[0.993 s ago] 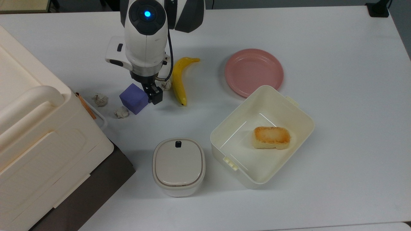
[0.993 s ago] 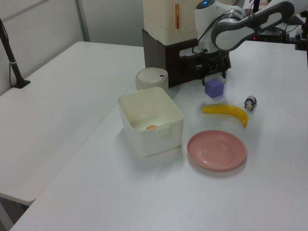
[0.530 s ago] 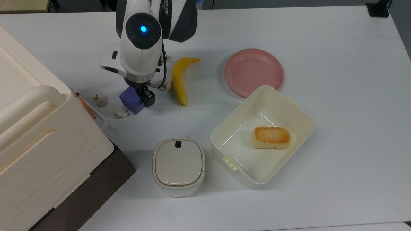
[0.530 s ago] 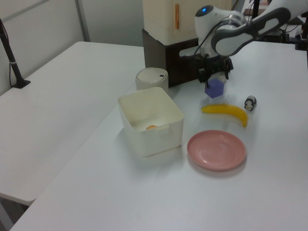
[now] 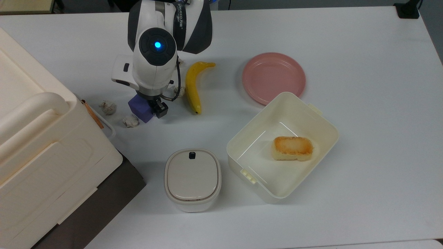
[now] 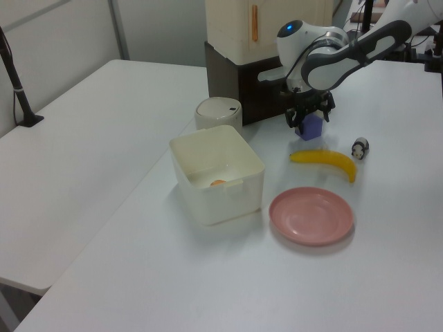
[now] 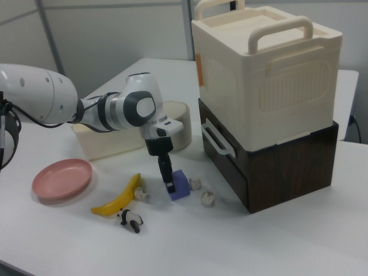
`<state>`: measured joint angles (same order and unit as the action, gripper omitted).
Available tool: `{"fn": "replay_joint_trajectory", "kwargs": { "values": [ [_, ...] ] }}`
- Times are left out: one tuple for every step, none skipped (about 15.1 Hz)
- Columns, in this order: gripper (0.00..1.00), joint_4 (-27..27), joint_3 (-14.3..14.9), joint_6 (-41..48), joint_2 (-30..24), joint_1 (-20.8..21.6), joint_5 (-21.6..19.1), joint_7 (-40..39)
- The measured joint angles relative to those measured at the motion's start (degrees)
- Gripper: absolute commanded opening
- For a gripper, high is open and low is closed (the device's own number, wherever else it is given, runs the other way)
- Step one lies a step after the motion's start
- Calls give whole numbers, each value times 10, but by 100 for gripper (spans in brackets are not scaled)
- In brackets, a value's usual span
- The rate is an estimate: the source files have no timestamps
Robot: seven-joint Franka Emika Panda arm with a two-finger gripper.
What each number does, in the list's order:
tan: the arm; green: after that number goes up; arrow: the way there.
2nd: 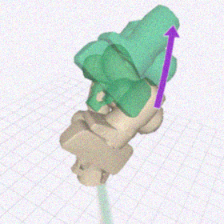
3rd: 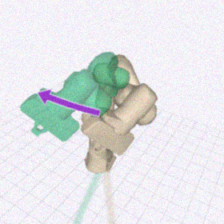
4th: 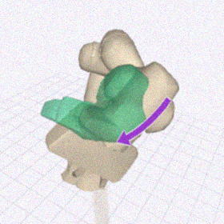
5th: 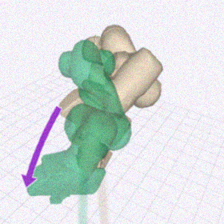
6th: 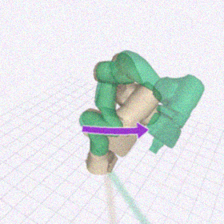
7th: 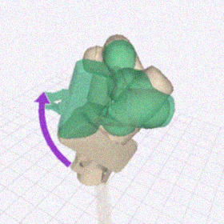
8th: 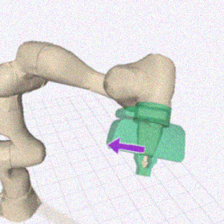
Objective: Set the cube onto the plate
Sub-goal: 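Close the gripper on the purple cube, then lift the purple cube and carry it over the pink plate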
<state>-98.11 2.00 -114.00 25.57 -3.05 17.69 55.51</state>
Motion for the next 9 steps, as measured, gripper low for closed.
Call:
{"fn": "replay_joint_trajectory", "kwargs": {
  "values": [
    [44,0,0,0,0,0,0,0],
    [38,2,0,0,0,0,0,0],
    [33,3,0,0,0,0,0,0],
    [31,3,0,0,0,-1,0,0],
    [31,3,0,0,0,-2,0,0],
    [31,4,0,0,0,-3,0,0],
    [31,4,0,0,-1,-3,0,0],
    [31,4,0,0,-4,-3,0,-5],
    [31,4,0,0,-8,-3,0,-17]
  ]
}}
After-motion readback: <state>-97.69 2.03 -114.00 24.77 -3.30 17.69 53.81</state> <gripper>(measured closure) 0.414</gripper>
